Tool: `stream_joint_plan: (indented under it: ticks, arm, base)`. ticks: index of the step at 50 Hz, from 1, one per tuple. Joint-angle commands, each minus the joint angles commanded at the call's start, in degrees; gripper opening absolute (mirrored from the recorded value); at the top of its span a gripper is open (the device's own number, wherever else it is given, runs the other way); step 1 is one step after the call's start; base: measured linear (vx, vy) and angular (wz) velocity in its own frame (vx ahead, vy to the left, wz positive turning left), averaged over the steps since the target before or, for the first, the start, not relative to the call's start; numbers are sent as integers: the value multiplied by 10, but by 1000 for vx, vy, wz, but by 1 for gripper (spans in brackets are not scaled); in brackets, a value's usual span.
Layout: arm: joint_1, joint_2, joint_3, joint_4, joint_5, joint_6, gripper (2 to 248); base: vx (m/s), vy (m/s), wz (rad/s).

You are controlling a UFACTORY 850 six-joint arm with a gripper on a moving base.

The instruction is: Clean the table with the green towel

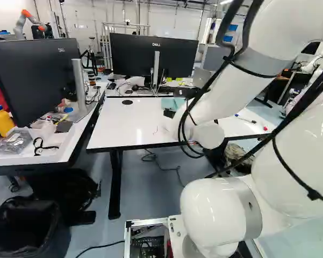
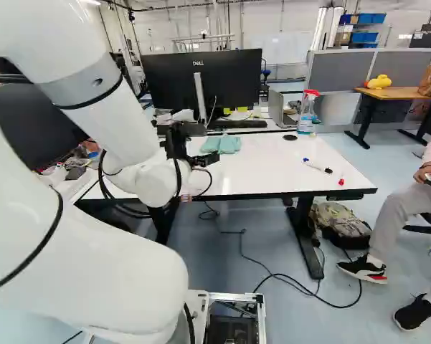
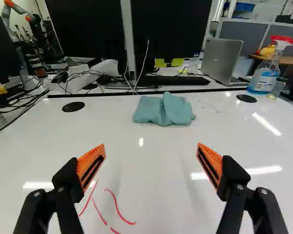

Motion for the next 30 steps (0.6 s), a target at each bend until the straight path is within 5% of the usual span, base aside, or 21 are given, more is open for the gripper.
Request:
stream_joint_plan:
  ticks: [30]
  arm:
    - [-2,-64,-93,0,0,0,247]
  base:
    - [0,0,0]
